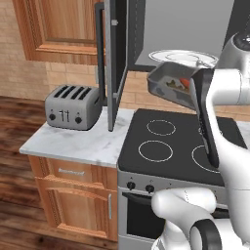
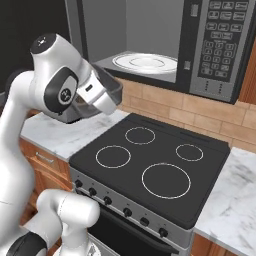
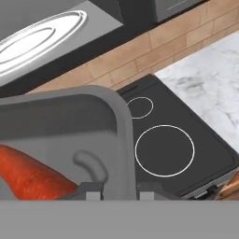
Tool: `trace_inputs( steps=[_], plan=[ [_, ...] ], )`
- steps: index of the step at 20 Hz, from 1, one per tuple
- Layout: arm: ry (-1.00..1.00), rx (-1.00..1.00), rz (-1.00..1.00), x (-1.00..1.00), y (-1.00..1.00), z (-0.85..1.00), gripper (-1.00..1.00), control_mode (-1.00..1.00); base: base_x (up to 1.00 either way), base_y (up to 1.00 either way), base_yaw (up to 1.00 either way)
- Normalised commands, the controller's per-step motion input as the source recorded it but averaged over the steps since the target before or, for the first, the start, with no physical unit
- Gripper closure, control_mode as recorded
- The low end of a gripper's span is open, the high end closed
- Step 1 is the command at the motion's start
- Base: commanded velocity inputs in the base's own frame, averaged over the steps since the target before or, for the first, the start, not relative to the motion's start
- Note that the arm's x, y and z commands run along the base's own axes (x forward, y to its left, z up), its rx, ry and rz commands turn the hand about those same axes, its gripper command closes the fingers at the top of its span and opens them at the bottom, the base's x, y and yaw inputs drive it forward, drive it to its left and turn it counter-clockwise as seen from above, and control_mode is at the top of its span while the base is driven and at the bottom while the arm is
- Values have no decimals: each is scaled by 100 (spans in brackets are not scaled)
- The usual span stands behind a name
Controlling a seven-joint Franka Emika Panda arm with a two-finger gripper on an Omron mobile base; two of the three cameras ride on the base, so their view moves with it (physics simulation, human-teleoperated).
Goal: Place the tupperware containing the fish and carrot meal in the microwave. Close the microwave door and press the start button to reheat the meal.
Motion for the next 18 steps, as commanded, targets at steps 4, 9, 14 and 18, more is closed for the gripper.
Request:
trace_inputs(
  steps=[4,9,14,18],
  plan=[
    [-9,0,-5,0,0,33,100,-100,0,0,0],
    [-9,0,-7,3,0,14,100,-100,0,0,0],
    [-1,0,-8,29,0,0,100,-100,0,0,0],
    [0,0,-9,46,-4,0,100,-100,0,0,0]
  ],
)
